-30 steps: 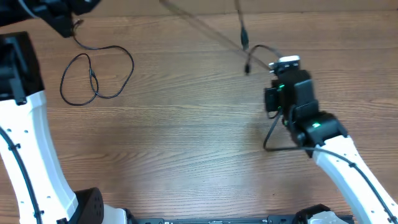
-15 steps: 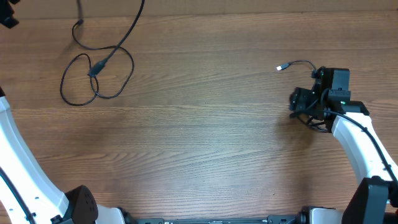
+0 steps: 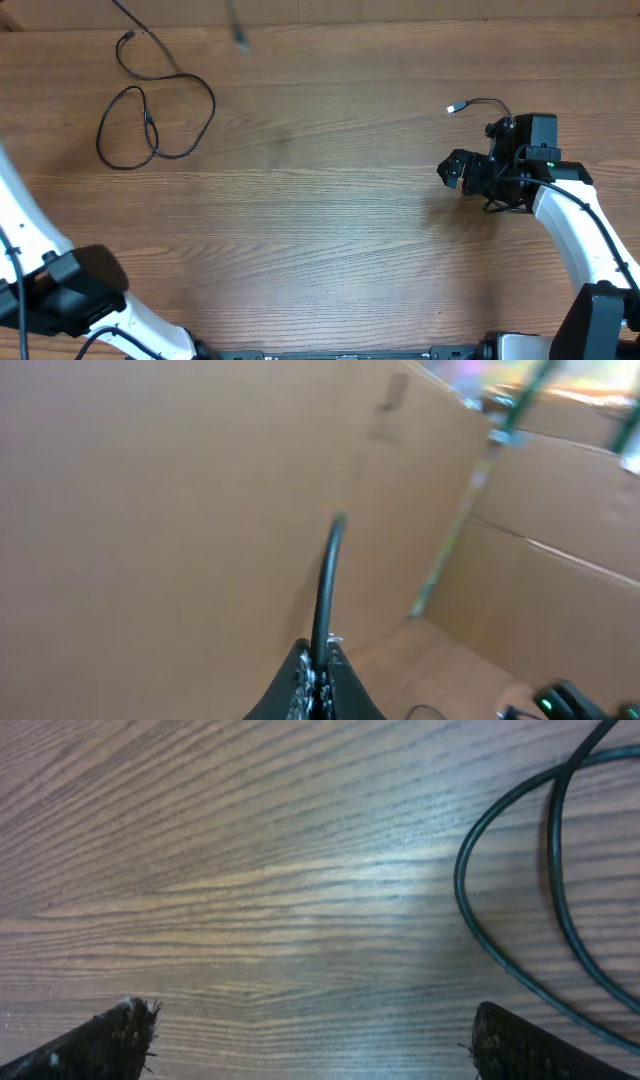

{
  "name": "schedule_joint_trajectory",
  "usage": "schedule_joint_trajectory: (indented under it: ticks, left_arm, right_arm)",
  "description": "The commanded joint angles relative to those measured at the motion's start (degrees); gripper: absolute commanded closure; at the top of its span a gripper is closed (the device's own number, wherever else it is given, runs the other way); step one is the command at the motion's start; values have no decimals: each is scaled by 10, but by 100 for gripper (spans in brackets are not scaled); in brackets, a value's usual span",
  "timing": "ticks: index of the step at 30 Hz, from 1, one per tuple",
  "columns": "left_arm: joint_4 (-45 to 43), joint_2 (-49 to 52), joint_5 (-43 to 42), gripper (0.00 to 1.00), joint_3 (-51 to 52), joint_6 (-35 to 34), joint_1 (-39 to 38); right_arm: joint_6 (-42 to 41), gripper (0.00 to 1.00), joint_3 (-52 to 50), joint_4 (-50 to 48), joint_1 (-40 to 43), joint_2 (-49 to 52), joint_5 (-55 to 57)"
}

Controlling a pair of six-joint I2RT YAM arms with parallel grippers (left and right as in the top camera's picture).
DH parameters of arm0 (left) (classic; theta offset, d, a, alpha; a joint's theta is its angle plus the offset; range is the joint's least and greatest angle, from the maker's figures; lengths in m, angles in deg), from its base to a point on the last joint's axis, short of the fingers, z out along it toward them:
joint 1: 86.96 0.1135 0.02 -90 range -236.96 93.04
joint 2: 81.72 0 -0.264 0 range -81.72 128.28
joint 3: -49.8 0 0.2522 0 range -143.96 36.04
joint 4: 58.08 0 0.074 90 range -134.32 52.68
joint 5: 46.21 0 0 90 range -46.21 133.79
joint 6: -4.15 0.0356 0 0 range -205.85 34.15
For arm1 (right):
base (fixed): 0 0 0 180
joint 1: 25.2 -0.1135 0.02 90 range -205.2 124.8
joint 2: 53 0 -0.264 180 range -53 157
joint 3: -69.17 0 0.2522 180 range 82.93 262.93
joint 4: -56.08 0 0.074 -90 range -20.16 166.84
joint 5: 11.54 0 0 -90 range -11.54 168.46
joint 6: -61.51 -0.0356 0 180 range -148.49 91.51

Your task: Untangle cables

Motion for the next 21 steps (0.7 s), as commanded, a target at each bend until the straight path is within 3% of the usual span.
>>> schedule_joint_trajectory:
  ticks: [1,6,7,10,14,16,18,21]
  left_arm:
    - [54,-5,18,96,-6,40,63]
    - [240,-5,140,96,-6,119,117]
    - [322,-6,208,96,-6,156,118]
    - [452,-11,328,96,-6,231,112]
    - [563,-18,566,96,-6,296,87]
    - [603,-17,728,96,-6,295,71]
    - [632,-17,818,96,-6,274,64]
    - [697,-16,962,96,-5,153,61]
  right_arm:
    - [-1,0,-3,2,0,-2,-10]
    - [-1,0,-3,4,0,-2,-10]
    - [-1,0,-3,4,0,-2,-10]
    - [-1,0,-3,4,0,-2,-10]
    - [-1,0,-3,4,0,-2,-10]
    - [-1,0,-3,4,0,-2,-10]
    - [-1,0,-3,4,0,-2,-10]
    - [-1,0,-3,4,0,-2,-10]
